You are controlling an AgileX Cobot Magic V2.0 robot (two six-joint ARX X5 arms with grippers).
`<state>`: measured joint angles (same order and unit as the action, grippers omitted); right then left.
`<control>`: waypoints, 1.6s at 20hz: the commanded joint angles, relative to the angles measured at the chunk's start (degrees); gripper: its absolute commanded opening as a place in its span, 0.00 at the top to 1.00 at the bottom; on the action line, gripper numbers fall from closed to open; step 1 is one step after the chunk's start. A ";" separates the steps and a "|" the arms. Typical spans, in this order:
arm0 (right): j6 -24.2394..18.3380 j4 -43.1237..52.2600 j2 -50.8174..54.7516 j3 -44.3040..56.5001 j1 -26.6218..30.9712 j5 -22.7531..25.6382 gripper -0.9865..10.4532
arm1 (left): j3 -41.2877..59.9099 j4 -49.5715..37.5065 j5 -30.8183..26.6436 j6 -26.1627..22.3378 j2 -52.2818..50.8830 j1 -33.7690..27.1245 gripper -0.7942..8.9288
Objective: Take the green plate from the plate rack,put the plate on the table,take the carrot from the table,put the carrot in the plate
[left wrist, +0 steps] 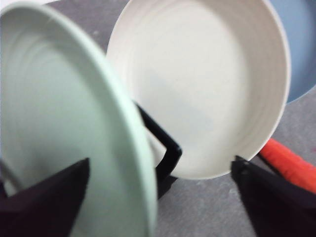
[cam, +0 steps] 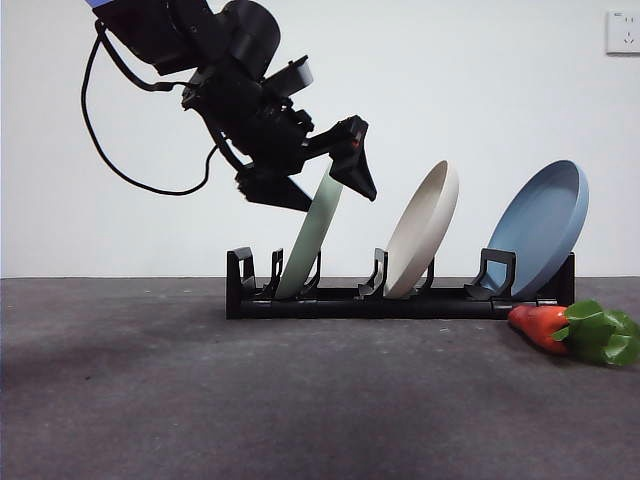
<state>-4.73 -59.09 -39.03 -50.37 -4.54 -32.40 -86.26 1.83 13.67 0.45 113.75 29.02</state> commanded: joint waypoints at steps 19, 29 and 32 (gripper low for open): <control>0.28 -0.98 0.02 -0.26 -0.13 -0.07 0.34 | -0.09 0.79 0.31 1.49 -4.68 -0.24 0.93; 0.24 -0.94 0.02 -0.26 -0.13 -0.13 0.34 | -0.09 20.00 -2.40 -5.88 -24.09 3.17 0.93; 0.24 -0.94 0.02 -0.26 -0.13 -0.13 0.34 | -0.09 31.15 -12.96 -12.55 -30.32 9.07 0.93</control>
<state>-4.73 -60.25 -39.05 -50.37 -4.54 -32.42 -86.54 32.73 1.80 -8.03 82.94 37.89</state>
